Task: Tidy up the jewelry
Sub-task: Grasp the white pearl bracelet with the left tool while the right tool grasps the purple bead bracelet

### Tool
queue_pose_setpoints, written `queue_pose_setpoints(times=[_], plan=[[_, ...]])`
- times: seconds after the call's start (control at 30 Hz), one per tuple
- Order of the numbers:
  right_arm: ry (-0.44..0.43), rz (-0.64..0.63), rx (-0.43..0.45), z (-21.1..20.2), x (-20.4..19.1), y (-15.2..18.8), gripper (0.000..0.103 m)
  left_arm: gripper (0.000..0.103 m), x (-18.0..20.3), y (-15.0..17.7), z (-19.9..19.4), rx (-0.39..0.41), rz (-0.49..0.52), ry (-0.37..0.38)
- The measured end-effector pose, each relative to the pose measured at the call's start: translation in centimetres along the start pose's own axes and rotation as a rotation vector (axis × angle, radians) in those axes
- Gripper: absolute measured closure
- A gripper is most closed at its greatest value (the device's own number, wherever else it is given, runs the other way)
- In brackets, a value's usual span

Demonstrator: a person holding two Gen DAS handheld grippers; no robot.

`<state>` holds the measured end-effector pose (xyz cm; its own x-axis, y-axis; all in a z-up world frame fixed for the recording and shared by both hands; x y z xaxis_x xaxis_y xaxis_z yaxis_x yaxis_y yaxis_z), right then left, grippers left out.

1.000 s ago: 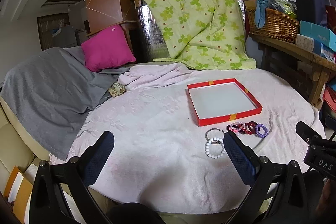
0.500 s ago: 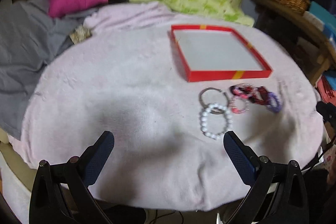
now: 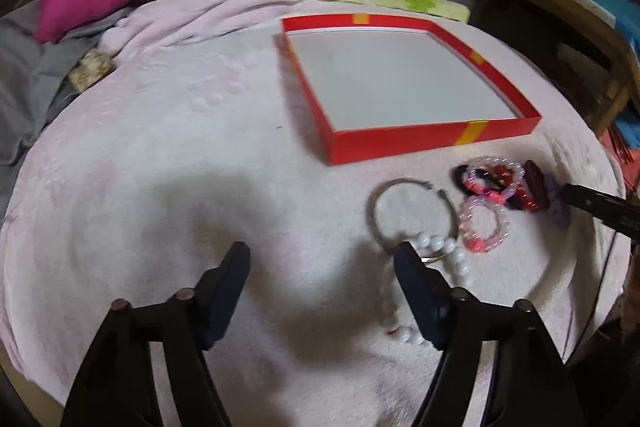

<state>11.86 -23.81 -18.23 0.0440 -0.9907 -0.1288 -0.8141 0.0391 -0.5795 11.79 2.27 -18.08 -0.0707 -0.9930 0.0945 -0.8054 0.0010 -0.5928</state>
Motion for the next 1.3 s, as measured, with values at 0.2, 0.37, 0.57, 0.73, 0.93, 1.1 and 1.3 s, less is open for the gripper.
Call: queue_pose_setpoints(times=[0.2,0.37,0.57,0.73,0.93,1.1,1.3], plan=[[0.058,-0.111,-0.017,1.7,-0.8,-0.4,0.068,0.034,1.1,-1.4,1.3,-0.021,0.028,0.050],[0.093,-0.125,0.008,1.5,-0.1,-0.6,0.087,0.058,1.8,-1.4,3.3,-0.084,0.030,0.078],[0.091,-0.122,0.048,0.4,0.2,-0.9,0.088,0.090,3.3,-2.1,3.3,-0.068,0.042,0.132],[0.065,-0.084,0.078,-0.4,0.1,-1.3,0.091,0.096,3.8,-2.4,3.1,-0.051,0.056,0.157],[0.019,-0.032,0.112,-1.4,0.4,-2.0,0.093,0.097,3.2,-3.4,1.4,0.015,0.035,0.179],[0.008,-0.030,0.094,-1.1,0.4,-1.7,0.093,0.097,2.3,-3.1,0.6,0.013,0.023,0.168],[-0.054,0.051,0.038,-0.7,1.7,-0.8,0.065,0.047,3.3,-0.7,-0.4,-0.047,0.026,0.259]])
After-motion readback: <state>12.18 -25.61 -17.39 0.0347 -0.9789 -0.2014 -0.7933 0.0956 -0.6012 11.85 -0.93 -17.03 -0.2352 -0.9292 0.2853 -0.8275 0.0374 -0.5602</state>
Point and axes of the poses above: each gripper's, at about its wrist camera, not at the fingertips, and z roughly the way its jaws point, x to its right, y to its underside, the point moved 10 cm from there along z, roughly the way its jaws point, and after that the axes turned 4 degrees about -z, right-handed, at the moved point
